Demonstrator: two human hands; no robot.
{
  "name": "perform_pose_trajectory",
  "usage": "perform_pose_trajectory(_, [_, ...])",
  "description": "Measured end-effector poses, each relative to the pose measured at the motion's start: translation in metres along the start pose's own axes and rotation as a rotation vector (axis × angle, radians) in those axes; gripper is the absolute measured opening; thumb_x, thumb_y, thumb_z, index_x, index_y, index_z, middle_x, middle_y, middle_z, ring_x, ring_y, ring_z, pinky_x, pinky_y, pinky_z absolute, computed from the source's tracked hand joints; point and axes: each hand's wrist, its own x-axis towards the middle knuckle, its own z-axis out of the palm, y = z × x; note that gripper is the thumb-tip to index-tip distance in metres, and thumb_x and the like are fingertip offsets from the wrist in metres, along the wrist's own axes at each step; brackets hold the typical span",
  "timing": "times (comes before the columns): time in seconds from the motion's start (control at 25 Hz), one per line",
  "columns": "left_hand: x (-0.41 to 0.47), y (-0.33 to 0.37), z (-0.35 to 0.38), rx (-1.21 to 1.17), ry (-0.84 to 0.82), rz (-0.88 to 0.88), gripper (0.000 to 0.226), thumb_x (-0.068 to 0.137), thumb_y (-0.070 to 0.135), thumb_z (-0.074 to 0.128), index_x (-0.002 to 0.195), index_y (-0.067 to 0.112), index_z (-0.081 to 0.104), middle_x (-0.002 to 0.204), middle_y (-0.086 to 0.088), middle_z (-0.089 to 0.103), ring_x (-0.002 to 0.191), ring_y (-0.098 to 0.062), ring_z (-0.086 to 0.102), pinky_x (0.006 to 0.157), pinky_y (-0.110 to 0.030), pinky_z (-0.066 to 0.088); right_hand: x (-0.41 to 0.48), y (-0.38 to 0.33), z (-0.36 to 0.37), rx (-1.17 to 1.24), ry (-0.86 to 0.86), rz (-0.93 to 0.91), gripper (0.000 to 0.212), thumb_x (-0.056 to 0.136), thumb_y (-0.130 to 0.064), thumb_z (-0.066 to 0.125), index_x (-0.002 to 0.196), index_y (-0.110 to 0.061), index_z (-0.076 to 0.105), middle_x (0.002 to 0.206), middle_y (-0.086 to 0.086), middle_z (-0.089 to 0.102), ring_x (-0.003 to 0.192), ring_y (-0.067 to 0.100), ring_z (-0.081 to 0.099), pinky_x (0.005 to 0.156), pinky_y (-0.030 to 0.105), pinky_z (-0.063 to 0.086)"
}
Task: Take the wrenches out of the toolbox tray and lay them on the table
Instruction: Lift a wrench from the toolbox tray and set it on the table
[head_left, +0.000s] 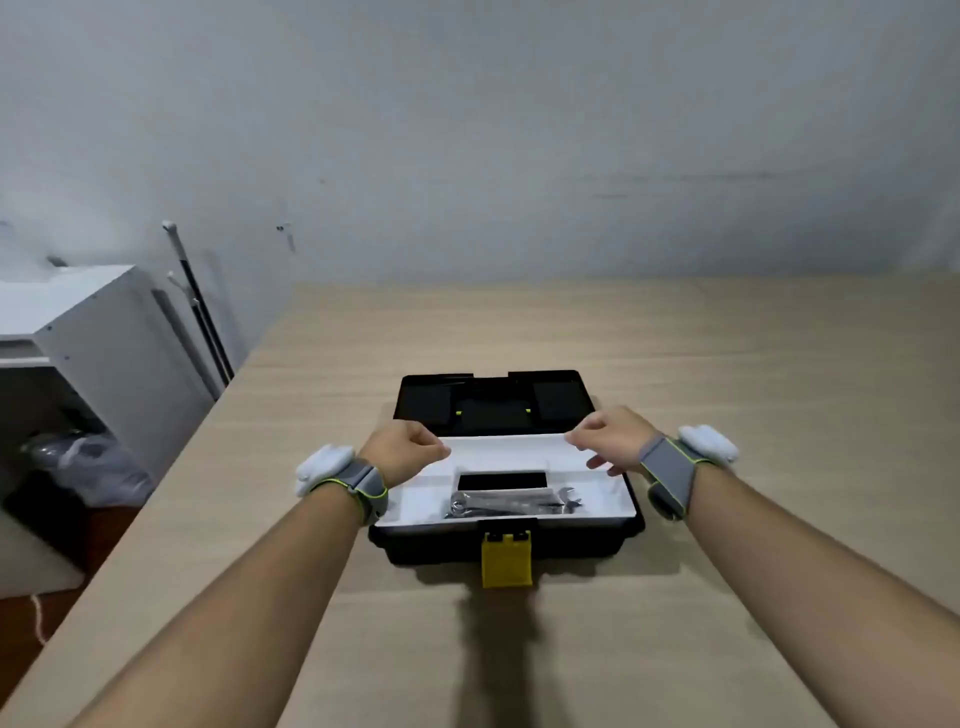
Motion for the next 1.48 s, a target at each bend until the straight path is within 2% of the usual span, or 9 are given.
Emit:
perform_pose_trajectory(0.16, [0.008,-0.017,0.026,0.099,-0.017,-0.097,0.026,0.082,0.029,0.067,0.095,0.007,0.073,0.097,-0.016,0.072,0.083,-0.028,0.063,0.065,-0.024,0.040,0.012,0.019,0.017,-0.209,0.045,0.001,0.018,0.083,-0.024,0.062,0.085,-0.007,0.070,0.079,0.014,0.069,0.084,0.031,0.069,0.058,0.030,0.046])
perform_pose_trajectory(0.28, [0.016,-0.027,0.046,0.128,-0.006,-0.165,0.024,0.077,0.032,0.072,0.088,0.010,0.075,0.082,-0.008,0.069,0.076,-0.019,0.058,0.065,-0.023,0.041,0.021,0.032,0.026,-0.355,-0.007,0.016,0.021,0.079,-0.022,0.066,0.086,-0.003,0.073,0.101,0.021,0.073,0.088,0.032,0.069,0.071,0.033,0.051])
perform_pose_trajectory(0.44, [0.022,-0.035,0.060,0.147,0.029,-0.220,0.028,0.072,0.039,0.074,0.070,0.011,0.075,0.082,-0.011,0.077,0.073,-0.021,0.064,0.074,-0.032,0.054,0.026,0.035,0.034,-0.547,-0.056,0.060,0.040,0.077,-0.036,0.070,0.095,-0.001,0.074,0.105,0.018,0.073,0.084,0.023,0.063,0.065,0.026,0.045])
perform_pose_trajectory(0.64, [0.025,-0.036,0.063,0.161,0.055,-0.244,0.027,0.070,0.039,0.077,0.076,0.012,0.078,0.074,-0.007,0.073,0.071,-0.018,0.062,0.067,-0.028,0.048,0.034,0.038,0.039,-0.590,-0.077,0.084,0.041,0.076,-0.033,0.070,0.104,-0.002,0.070,0.111,0.013,0.072,0.103,0.025,0.066,0.091,0.032,0.052])
perform_pose_trajectory(0.8, [0.020,-0.029,0.066,0.152,0.148,-0.207,0.018,0.072,0.029,0.074,0.073,0.011,0.077,0.082,-0.011,0.077,0.082,-0.025,0.069,0.073,-0.030,0.053,0.036,0.046,0.035,-0.412,-0.073,0.080,0.027,0.074,-0.019,0.074,0.094,-0.001,0.073,0.088,0.013,0.069,0.083,0.021,0.060,0.079,0.031,0.050])
perform_pose_trajectory(0.96, [0.014,-0.017,0.054,0.117,0.131,-0.163,0.020,0.075,0.024,0.072,0.078,0.004,0.076,0.071,-0.013,0.068,0.072,-0.022,0.059,0.064,-0.026,0.044,0.032,0.046,0.024,-0.124,-0.064,0.051,0.016,0.074,-0.001,0.072,0.086,0.010,0.070,0.060,0.009,0.061,0.055,0.017,0.057,0.059,0.029,0.054])
perform_pose_trajectory(1.12, [-0.002,-0.006,0.034,0.021,0.093,-0.083,0.019,0.078,0.023,0.067,0.063,0.011,0.070,0.054,0.000,0.061,0.056,-0.013,0.053,0.058,-0.023,0.043,0.015,0.041,0.009,0.047,-0.112,0.007,0.009,0.079,-0.006,0.070,0.084,0.001,0.068,0.061,0.006,0.061,0.051,0.009,0.057,0.043,0.011,0.047])
perform_pose_trajectory(1.28, [-0.029,-0.018,0.035,-0.066,0.018,-0.084,0.021,0.079,0.018,0.064,0.058,0.014,0.067,0.060,-0.003,0.066,0.054,-0.012,0.056,0.053,-0.021,0.044,-0.016,0.052,0.013,0.120,-0.202,-0.013,0.012,0.081,-0.007,0.068,0.069,-0.010,0.065,0.053,-0.002,0.063,0.045,0.004,0.057,0.041,0.012,0.045])
perform_pose_trajectory(1.48, [-0.059,-0.054,0.064,-0.118,-0.039,-0.171,0.027,0.079,0.008,0.061,0.053,0.017,0.062,0.049,0.001,0.063,0.040,-0.006,0.053,0.047,-0.019,0.045,-0.041,0.083,0.046,0.187,-0.273,0.028,0.019,0.081,0.000,0.065,0.065,-0.011,0.065,0.061,0.007,0.061,0.045,0.006,0.053,0.046,0.015,0.045])
